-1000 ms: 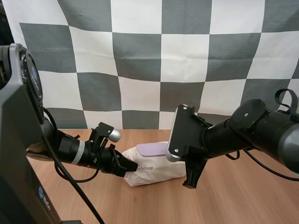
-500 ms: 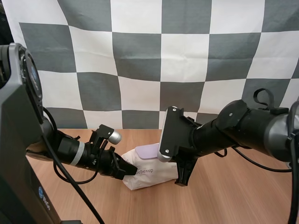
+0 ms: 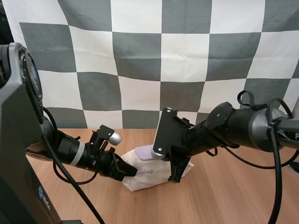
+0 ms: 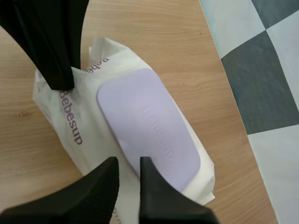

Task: Open the wet wipes lid

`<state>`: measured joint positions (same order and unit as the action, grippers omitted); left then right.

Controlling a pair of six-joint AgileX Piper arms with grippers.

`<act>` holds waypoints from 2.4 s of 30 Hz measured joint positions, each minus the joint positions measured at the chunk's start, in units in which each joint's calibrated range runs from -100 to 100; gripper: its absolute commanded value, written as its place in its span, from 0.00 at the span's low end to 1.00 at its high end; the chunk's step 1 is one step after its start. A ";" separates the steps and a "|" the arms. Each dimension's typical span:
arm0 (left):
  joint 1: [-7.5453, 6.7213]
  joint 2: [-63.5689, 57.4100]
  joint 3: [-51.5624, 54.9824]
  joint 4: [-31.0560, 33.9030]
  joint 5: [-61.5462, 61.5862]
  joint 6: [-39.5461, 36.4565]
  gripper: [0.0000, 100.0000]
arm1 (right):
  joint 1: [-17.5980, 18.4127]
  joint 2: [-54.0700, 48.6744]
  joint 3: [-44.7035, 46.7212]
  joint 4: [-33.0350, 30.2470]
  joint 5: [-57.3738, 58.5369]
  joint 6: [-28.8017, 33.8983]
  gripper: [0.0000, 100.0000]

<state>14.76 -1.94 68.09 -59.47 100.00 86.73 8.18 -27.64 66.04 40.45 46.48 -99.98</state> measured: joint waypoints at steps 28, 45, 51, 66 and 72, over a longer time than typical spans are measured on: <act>0.00 0.00 0.00 0.98 0.00 0.00 0.00 | 2.82 3.25 0.00 -1.24 -8.32 0.00 0.45; 0.00 0.00 0.00 0.98 0.00 0.00 0.00 | 2.82 7.32 0.00 -1.44 -9.88 0.00 0.38; 0.00 0.00 0.00 0.98 0.00 0.00 0.00 | 2.82 7.32 0.00 -1.44 -11.00 0.00 0.00; 0.00 0.00 0.00 2.16 -0.12 0.10 0.00 | 2.82 7.32 0.00 2.27 -15.01 0.00 0.00; 0.00 0.00 0.00 2.53 0.00 0.21 0.00 | 2.82 7.32 0.00 2.53 -18.72 0.00 0.00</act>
<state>14.76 -1.94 68.09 -56.94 100.00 86.94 11.00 -20.32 66.04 42.98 27.76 -99.98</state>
